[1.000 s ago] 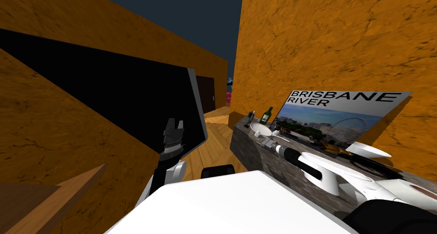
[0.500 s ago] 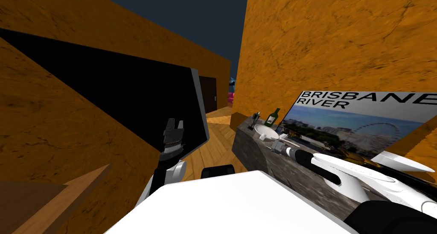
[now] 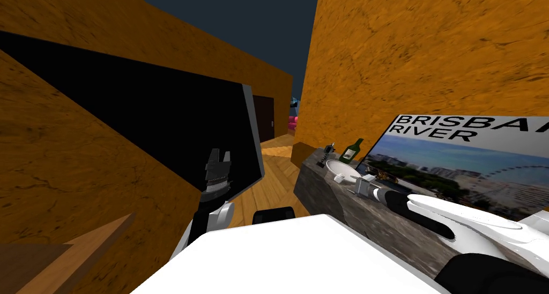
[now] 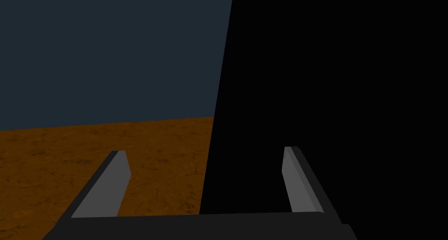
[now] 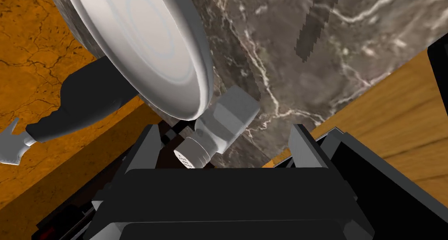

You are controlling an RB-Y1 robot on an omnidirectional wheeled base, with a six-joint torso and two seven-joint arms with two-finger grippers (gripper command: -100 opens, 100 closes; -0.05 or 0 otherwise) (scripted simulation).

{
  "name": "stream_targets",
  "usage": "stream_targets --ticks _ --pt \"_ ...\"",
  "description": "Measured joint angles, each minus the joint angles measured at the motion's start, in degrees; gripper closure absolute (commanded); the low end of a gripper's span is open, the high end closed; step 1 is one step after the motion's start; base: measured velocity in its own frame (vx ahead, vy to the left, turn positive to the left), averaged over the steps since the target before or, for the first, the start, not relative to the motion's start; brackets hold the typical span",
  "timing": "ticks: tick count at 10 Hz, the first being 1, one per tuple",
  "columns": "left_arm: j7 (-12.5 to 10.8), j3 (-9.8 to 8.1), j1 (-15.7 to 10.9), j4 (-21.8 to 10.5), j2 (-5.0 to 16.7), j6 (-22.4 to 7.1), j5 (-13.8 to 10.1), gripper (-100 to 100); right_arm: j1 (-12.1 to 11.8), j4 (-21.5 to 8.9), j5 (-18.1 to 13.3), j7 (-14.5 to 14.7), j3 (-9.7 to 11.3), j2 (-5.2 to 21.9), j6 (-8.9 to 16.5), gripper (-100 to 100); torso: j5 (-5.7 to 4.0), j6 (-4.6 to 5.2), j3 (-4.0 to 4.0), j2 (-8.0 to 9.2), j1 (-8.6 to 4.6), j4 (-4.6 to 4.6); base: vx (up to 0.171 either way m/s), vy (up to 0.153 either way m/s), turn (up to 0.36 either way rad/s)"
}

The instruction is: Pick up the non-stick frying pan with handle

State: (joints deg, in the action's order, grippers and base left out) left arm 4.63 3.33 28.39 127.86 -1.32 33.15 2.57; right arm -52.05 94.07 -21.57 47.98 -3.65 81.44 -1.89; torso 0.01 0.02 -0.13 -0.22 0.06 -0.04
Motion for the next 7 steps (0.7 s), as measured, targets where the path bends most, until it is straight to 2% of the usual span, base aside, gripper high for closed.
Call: stream_targets --ticks 2,4,5,6,7 --pt "0.0 0.0 0.0 0.0 0.0 0.0 0.0 0 -1.5 -1.7 -0.6 1.3 -0.6 0.9 -0.7 -100 -0.01 0.0 0.02 0.03 -0.02 0.01 0.054 0.014 0.035" --pt "0.0 0.0 0.0 0.0 0.0 0.0 0.0 0 -4.0 -1.8 -0.8 2.1 -1.7 1.9 -0.5 -100 -0.01 0.0 0.03 0.05 -0.06 0.01 0.086 0.002 0.081" --pt "0.0 0.0 0.0 0.0 0.0 0.0 0.0 0 -4.6 -3.1 -1.1 2.9 -0.8 3.3 -0.4 -100 -0.02 -0.03 -0.07 -0.13 -0.08 -0.03 0.112 0.008 0.047" --pt "0.0 0.0 0.0 0.0 0.0 0.0 0.0 0 -5.3 -3.9 -1.3 3.6 -0.8 3.8 -0.6 -100 -0.02 0.0 -0.09 -0.15 -0.05 -0.04 0.091 0.002 0.043" --pt "0.0 0.0 0.0 0.0 0.0 0.0 0.0 0 -7.6 -4.2 -1.8 4.3 -2.2 3.6 -1.3 -100 -0.01 0.01 -0.06 -0.1 -0.06 -0.02 0.139 -0.059 0.106"
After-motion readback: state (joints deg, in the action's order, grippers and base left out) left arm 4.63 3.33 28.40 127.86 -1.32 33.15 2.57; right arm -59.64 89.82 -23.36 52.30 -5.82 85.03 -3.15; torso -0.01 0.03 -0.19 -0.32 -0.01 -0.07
